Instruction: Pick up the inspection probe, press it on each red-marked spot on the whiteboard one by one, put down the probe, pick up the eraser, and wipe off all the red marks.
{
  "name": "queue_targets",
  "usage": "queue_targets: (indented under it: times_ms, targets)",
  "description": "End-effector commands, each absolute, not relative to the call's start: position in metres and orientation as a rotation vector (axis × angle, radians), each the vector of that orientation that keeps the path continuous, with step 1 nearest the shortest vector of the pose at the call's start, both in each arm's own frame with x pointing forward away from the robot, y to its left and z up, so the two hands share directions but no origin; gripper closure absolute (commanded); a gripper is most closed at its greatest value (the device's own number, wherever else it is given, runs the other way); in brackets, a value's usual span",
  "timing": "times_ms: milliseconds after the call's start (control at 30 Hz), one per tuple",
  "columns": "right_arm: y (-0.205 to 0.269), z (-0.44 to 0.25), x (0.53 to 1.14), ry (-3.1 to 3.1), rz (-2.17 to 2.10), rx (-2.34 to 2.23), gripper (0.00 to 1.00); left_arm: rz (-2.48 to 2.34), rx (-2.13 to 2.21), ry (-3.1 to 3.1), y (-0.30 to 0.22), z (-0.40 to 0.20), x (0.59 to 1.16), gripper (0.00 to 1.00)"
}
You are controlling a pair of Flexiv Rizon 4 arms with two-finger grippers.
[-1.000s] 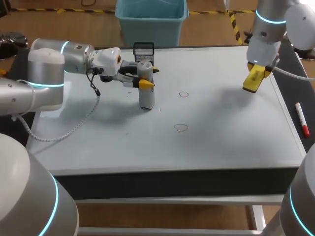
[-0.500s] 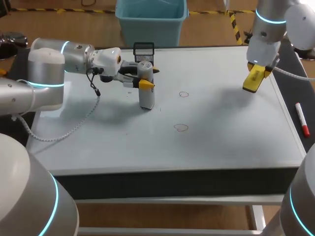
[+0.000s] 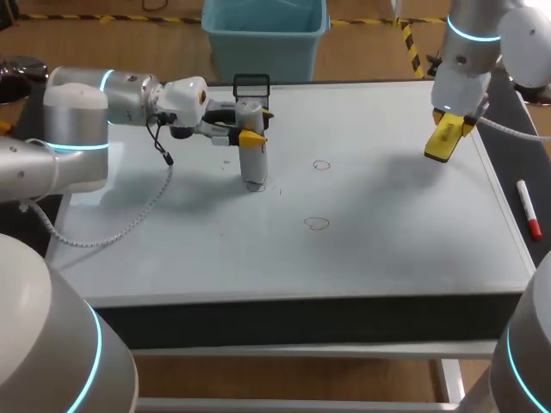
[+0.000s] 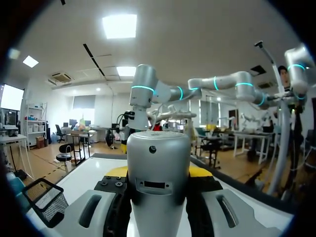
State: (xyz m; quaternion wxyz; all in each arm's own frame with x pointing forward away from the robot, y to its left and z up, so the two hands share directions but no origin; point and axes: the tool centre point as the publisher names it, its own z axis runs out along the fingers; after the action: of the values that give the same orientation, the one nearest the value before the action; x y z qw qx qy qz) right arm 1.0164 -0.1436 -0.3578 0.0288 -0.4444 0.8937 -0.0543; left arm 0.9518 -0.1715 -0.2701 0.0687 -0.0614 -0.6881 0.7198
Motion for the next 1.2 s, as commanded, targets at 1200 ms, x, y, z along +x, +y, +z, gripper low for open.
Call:
queue_targets:
  times_ms: [1200]
  targets:
    - [-0.144, -0.357, 1.016, 2.757, -0.172, -1.374, 1.0, 2.287, 0.169, -2.223, -0.018, -0.249, 1.05, 1.0]
